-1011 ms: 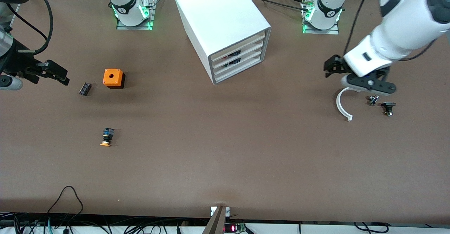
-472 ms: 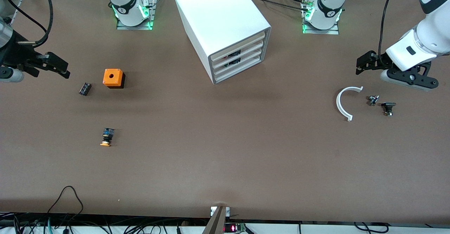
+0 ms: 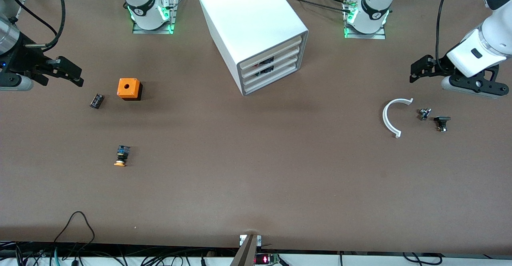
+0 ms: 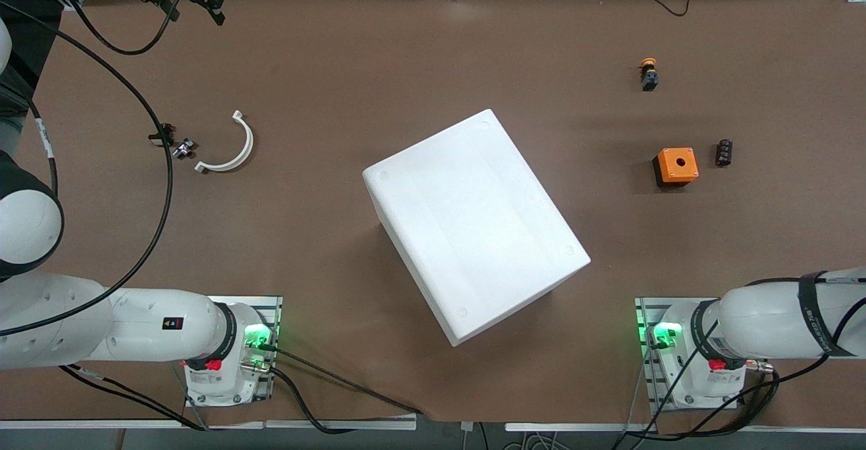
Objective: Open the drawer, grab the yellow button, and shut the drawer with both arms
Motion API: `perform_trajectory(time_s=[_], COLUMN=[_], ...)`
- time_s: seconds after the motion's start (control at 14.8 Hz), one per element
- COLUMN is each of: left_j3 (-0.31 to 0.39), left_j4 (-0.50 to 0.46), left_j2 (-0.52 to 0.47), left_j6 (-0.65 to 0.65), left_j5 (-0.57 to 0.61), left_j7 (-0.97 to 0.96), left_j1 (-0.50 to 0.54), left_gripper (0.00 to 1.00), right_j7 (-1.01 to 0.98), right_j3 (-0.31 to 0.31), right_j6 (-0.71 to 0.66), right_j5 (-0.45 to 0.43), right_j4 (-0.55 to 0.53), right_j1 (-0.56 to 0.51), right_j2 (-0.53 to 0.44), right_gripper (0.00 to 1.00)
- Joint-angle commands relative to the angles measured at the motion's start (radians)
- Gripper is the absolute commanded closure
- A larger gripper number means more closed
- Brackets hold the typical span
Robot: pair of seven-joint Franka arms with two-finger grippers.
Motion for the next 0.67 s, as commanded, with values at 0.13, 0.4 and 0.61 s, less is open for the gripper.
perform_trajectory(time_s=[0.13,0.4,0.61], left_j3=[0.004,-0.003,-0.007], left_j4=[-0.016,-0.014,-0.012], left_j2=[-0.023,-0.023,-0.024], left_j6=[-0.019,-0.022,-0.022], left_j5=[-0.013,-0.013,-0.013], left_j7=[-0.006,-0.005,-0.006], left_j1=[0.025,0.023,0.023], left_gripper=[0.00,0.00,0.00], right_j7=[0.010,0.010,0.010], right_j3=[0.000,0.000,0.000], right_j6=[-0.002,-0.011,-0.007], right_j5=[0.024,0.024,0.022], right_j4=[-0.001,0.007,0.007], right_j1=[-0.001,-0.001,-0.001], right_j2=[-0.017,-0.017,-0.017], right_gripper=[0.01,0.01,0.01])
